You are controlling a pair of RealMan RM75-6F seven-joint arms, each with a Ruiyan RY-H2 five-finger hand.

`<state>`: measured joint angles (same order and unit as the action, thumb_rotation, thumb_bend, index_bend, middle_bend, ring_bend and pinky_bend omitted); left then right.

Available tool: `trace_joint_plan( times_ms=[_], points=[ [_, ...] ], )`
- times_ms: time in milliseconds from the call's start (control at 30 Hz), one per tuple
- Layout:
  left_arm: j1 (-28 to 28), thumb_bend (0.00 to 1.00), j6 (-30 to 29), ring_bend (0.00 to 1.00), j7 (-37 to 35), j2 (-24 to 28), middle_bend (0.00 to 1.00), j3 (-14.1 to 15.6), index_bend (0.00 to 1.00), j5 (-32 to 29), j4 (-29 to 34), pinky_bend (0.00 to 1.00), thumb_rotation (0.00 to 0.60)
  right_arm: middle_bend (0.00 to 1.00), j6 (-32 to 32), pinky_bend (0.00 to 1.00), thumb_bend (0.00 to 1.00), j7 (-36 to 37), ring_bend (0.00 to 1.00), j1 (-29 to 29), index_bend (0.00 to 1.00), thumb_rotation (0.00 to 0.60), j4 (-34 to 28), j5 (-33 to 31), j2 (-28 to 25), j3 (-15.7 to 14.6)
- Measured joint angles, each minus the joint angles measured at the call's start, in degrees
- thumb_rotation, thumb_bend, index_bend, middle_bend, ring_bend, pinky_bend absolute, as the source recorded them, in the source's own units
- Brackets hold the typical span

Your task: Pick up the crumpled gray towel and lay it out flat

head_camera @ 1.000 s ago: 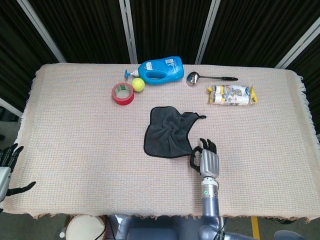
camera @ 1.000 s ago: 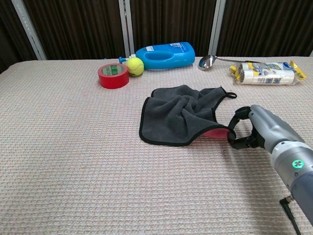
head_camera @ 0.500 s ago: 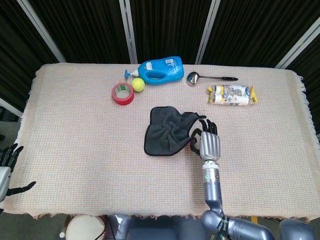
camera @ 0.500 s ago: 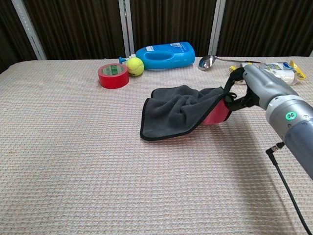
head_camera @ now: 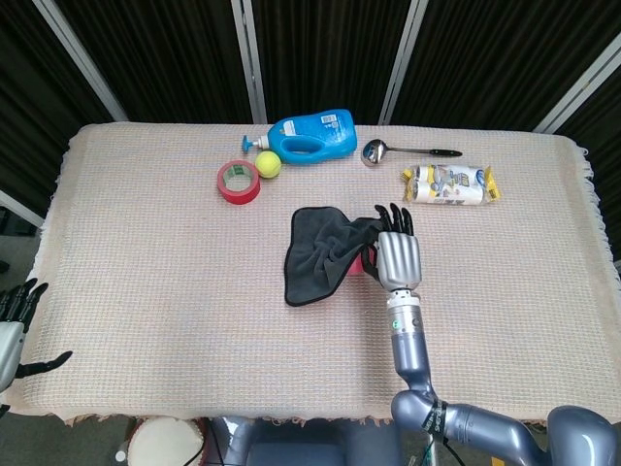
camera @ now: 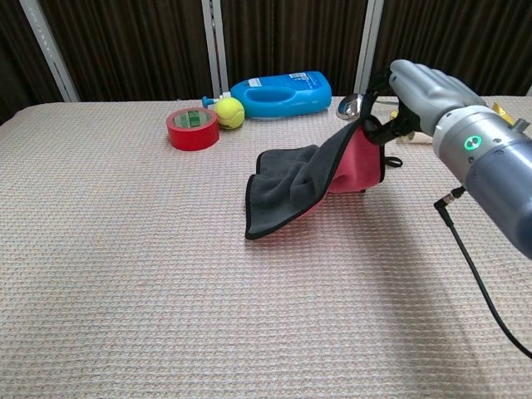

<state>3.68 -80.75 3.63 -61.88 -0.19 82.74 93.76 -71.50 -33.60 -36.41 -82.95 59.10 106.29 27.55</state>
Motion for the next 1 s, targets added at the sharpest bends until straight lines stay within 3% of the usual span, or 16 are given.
trace_joint_plan(
  times_ms=[667,1000],
  points=[
    [1.3,0.04,3.89,0.0,-0.1,0.93,0.01,-0.26,0.03,-2.96,1.79,0.01,0.6,0.16,2.62,0.04,0.56,-7.59,0.01,-13.83,0.6,0.6,7.02,-4.71,1.02,6.44],
    [6.82,0.12,9.23,0.0,1.62,-0.57,0.04,-4.46,0.17,-7.21,6.35,0.02,0.6,0.17,2.93,0.04,0.56,-8.19,0.01,-18.95,0.6,0.6,11.78,-7.46,1.62,8.4]
  ],
)
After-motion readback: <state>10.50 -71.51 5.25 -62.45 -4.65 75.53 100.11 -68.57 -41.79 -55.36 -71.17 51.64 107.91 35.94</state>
